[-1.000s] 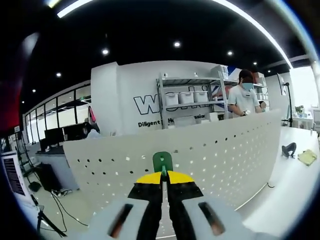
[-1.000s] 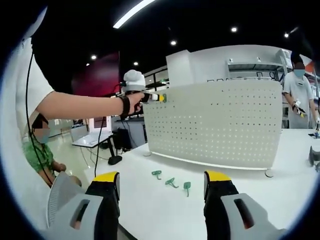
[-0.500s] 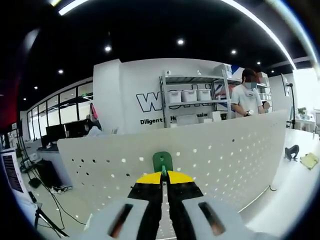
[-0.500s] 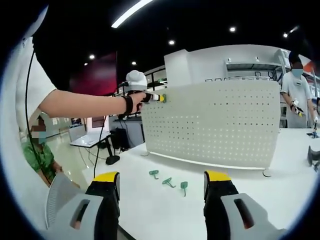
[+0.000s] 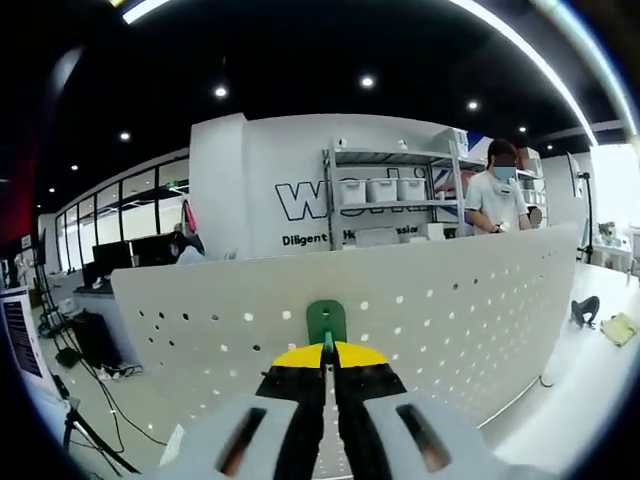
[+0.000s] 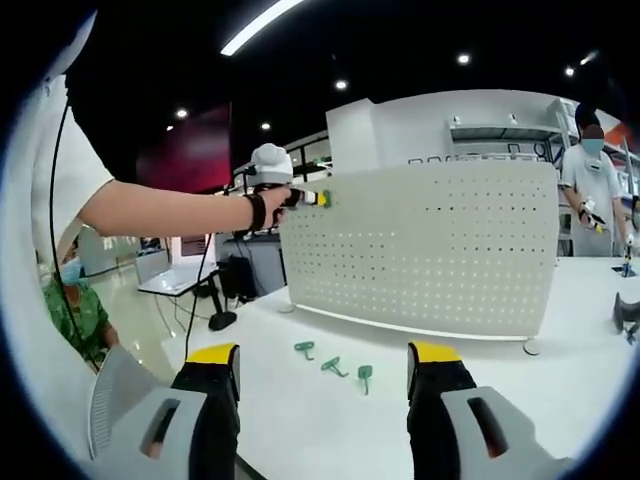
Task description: Insert the hook assembly into the mounting plate slot until the hook locks in place.
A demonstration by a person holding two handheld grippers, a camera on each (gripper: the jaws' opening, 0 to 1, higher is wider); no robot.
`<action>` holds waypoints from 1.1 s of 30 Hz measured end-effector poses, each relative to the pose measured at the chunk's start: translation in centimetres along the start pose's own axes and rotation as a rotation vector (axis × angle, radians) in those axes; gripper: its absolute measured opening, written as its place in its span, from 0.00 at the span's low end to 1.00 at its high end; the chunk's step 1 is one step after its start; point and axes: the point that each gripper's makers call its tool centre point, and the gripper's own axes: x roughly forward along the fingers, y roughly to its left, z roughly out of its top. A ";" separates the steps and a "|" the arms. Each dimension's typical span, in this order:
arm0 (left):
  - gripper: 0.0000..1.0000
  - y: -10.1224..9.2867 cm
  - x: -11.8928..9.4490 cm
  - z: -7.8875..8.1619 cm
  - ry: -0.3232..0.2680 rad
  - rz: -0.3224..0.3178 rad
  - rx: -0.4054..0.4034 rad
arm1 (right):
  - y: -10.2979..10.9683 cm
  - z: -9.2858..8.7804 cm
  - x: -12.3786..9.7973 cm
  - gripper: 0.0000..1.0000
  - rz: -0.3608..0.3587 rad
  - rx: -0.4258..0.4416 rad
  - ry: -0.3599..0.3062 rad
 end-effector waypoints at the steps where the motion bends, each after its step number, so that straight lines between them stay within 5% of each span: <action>1: 0.02 -0.1 0.0 0.0 0.001 0.005 0.010 | 0.0 0.0 0.0 0.69 0.000 -0.001 0.002; 9: 0.02 -0.4 0.0 0.1 0.009 0.037 0.092 | -0.1 -0.3 0.0 0.68 -0.002 0.005 0.008; 14: 0.02 -0.4 0.2 -0.9 0.050 0.049 0.015 | -0.1 -0.1 0.1 0.68 -0.001 0.004 0.002; 24: 0.02 -0.3 0.0 -0.6 0.028 0.041 0.042 | -0.3 -0.3 -0.1 0.68 -0.007 0.012 0.004; 29: 0.03 -0.4 0.1 -0.5 0.030 0.029 0.125 | -0.1 -0.2 0.1 0.68 -0.003 0.010 -0.001; 33: 0.04 -0.5 0.0 -0.6 0.039 0.007 0.091 | 0.0 -0.2 0.2 0.68 0.005 0.011 0.002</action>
